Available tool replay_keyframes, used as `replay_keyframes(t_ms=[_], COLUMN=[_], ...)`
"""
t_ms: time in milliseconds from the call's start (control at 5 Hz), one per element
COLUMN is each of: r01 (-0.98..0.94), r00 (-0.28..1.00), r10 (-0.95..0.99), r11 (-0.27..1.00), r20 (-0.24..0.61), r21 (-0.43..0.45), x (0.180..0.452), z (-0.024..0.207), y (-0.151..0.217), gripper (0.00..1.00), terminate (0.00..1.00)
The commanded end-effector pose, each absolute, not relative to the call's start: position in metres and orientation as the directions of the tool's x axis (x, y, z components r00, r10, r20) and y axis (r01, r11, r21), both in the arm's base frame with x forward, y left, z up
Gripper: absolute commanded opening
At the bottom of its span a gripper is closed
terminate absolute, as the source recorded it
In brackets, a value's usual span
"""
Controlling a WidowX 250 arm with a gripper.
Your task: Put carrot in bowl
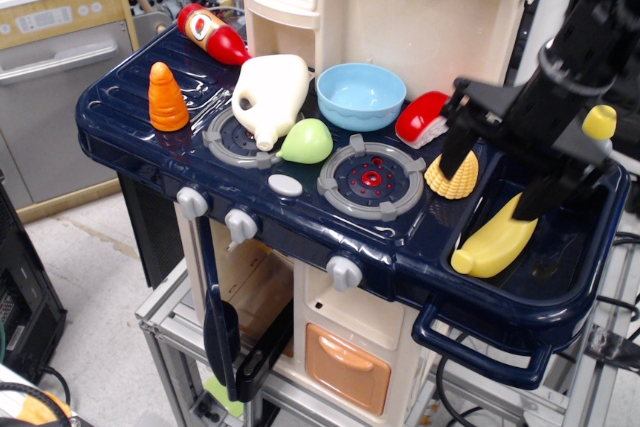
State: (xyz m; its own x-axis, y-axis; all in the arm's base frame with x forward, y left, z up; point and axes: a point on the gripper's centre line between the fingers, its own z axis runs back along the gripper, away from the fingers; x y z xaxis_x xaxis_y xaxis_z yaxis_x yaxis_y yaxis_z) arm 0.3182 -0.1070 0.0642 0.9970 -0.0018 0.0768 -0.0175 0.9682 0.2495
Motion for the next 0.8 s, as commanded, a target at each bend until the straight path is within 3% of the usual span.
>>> replay_keyframes(t_ms=[0,200,600], r01=[0.029,0.113,0.231], r00=[0.993,0.985,0.959], r10=[-0.065,-0.153,-0.278], r11=[0.942,0.919,0.882], r20=[0.098,0.077,0.058], r21=[0.334,0.379,0.410], x=[0.324,0.325,0.324], z=[0.118,0.132,0.132], y=[-0.020,0.028,0.115], gripper=[1.00,1.00,1.00], terminate=[0.00,0.00,0.00])
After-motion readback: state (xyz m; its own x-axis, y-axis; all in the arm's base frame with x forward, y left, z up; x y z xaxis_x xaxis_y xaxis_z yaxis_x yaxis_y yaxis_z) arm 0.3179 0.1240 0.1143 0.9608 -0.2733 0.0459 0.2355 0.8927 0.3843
